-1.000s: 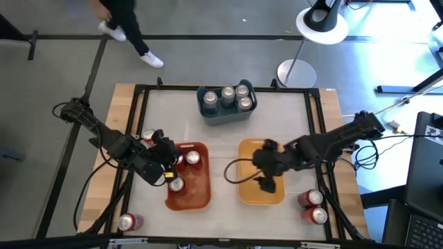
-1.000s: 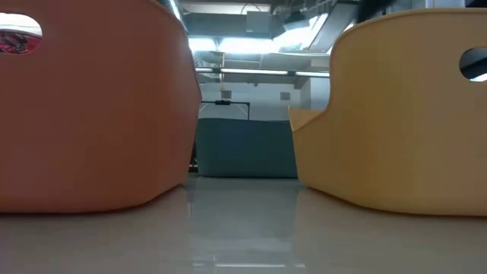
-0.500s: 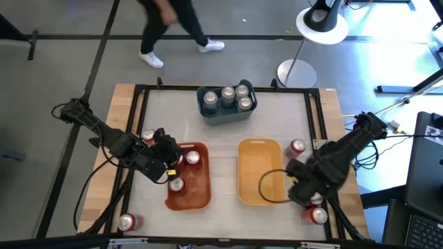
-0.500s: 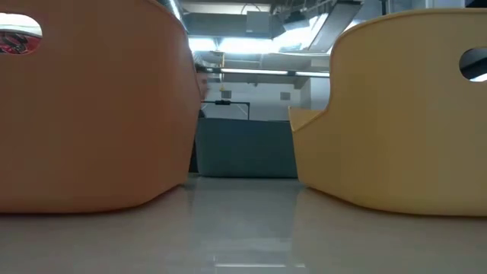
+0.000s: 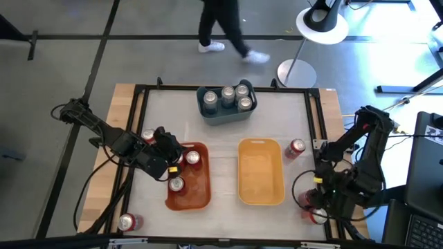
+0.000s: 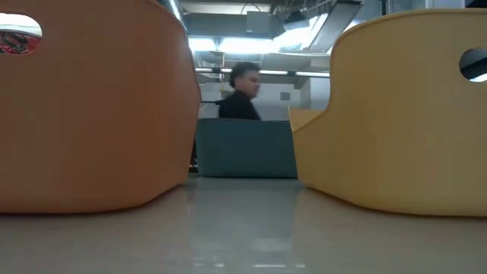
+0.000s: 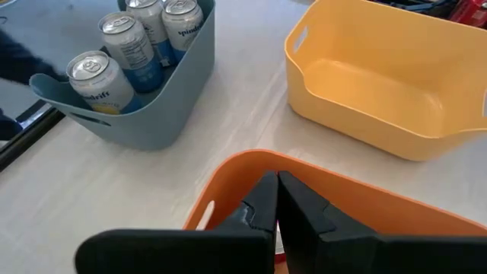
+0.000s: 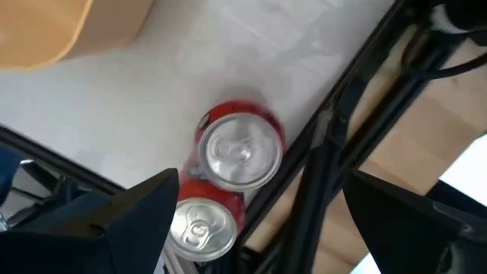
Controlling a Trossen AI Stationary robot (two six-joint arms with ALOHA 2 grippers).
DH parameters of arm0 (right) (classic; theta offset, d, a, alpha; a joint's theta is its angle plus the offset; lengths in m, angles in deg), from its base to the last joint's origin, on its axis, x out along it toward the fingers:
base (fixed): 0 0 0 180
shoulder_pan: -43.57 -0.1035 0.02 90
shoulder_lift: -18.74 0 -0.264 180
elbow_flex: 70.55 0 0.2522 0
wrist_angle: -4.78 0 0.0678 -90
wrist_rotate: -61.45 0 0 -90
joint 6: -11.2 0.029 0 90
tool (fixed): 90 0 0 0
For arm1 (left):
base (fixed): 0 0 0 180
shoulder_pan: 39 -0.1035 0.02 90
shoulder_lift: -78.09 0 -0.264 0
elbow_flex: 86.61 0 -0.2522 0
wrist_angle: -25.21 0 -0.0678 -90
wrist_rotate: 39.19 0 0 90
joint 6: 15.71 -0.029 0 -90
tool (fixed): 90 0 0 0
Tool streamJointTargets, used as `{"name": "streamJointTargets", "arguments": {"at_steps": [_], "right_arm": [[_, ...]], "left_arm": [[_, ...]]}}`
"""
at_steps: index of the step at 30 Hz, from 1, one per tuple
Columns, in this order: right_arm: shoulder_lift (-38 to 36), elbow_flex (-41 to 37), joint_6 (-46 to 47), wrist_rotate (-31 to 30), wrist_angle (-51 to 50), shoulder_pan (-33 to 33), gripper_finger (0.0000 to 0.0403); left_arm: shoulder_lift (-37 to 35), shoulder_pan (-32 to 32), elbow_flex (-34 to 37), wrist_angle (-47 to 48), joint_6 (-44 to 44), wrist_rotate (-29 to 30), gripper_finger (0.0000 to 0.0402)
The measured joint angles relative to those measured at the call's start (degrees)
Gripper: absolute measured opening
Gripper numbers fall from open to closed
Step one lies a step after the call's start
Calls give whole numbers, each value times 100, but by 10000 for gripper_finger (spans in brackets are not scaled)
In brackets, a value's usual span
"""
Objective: Sort soda cans
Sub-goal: Put the red-black soda can into the orange bin
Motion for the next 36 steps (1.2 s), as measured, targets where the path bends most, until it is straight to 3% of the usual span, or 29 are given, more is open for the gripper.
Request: {"name": "streamJointTargets", "arguments": {"at_steps": [11, 29, 36], "right_arm": [[280, -71, 298, -144, 206, -78, 369], [83, -1881, 263, 108, 2279, -74, 369], [84, -2159, 230, -69, 2394, -74, 354]], "left_arm": [[0, 0, 0, -2, 31, 1, 1], [0, 0, 0, -2, 61, 0, 1], [0, 0, 0, -2, 61, 1, 1]]}}
